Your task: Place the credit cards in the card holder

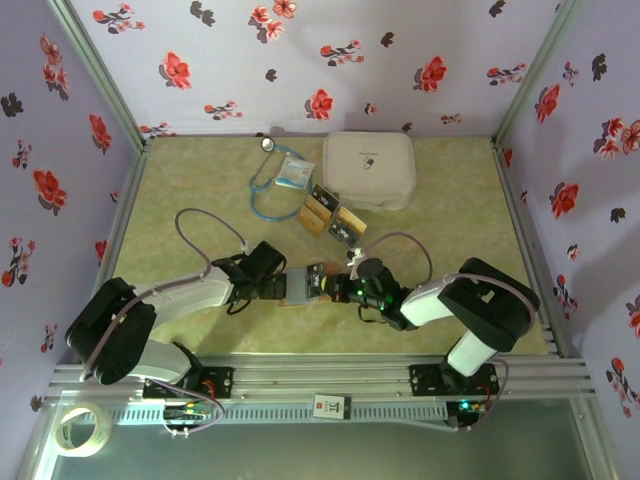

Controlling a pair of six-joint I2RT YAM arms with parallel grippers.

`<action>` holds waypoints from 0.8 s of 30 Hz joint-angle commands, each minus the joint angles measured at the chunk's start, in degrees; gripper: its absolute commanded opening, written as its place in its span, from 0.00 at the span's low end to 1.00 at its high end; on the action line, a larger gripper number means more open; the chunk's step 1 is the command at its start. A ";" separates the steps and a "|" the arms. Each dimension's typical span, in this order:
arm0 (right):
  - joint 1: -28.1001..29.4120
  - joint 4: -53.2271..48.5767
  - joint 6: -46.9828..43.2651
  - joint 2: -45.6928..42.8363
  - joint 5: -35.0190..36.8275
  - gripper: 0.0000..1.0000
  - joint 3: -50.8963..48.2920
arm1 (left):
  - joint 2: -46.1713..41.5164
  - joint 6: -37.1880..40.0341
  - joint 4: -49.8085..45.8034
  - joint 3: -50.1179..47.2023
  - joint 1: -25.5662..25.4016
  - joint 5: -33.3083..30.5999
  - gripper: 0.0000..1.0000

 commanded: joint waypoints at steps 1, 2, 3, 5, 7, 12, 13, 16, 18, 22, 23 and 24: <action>0.36 2.80 1.33 1.75 -1.06 0.00 -0.56 | -0.07 0.75 -1.00 -0.24 0.81 -1.61 1.00; 0.42 3.35 1.56 2.02 -1.16 0.00 -0.69 | 0.08 0.73 -0.90 -0.39 0.87 -1.54 1.00; 0.42 3.77 1.77 2.29 -1.24 0.00 -0.63 | 0.32 0.70 -0.82 -0.40 0.99 -1.59 1.00; 0.38 4.75 2.19 2.73 -1.27 0.00 -0.80 | 0.54 0.75 -0.56 -0.64 0.96 -1.47 1.00; 0.42 5.57 2.64 3.09 -1.33 0.00 -1.00 | 0.87 0.77 -0.31 -0.88 1.01 -1.47 1.00; 0.41 7.84 3.75 3.25 -1.09 0.00 -1.40 | 0.46 0.67 0.06 -1.42 1.02 -0.95 1.00; 0.41 8.22 3.98 3.03 -0.99 0.00 -1.50 | 0.16 0.61 -0.06 -1.53 1.03 -0.92 1.00; 0.38 8.57 4.26 2.08 -0.52 0.00 -1.93 | -1.31 1.14 -0.42 -1.36 0.94 -0.72 1.00; 0.42 8.19 4.34 1.02 0.25 0.00 -2.48 | -2.54 1.60 -0.63 -1.32 0.91 -0.46 1.00; 0.40 5.71 4.10 -1.99 1.57 0.00 -2.76 | -5.03 3.04 0.17 -1.39 0.82 1.27 1.00; 0.42 5.08 4.01 -2.67 1.89 0.00 -2.79 | -5.23 3.69 0.57 -1.42 0.77 2.02 1.00; 0.40 4.58 3.99 -3.32 2.20 0.00 -2.77 | -5.18 4.03 0.82 -1.34 0.72 2.72 1.00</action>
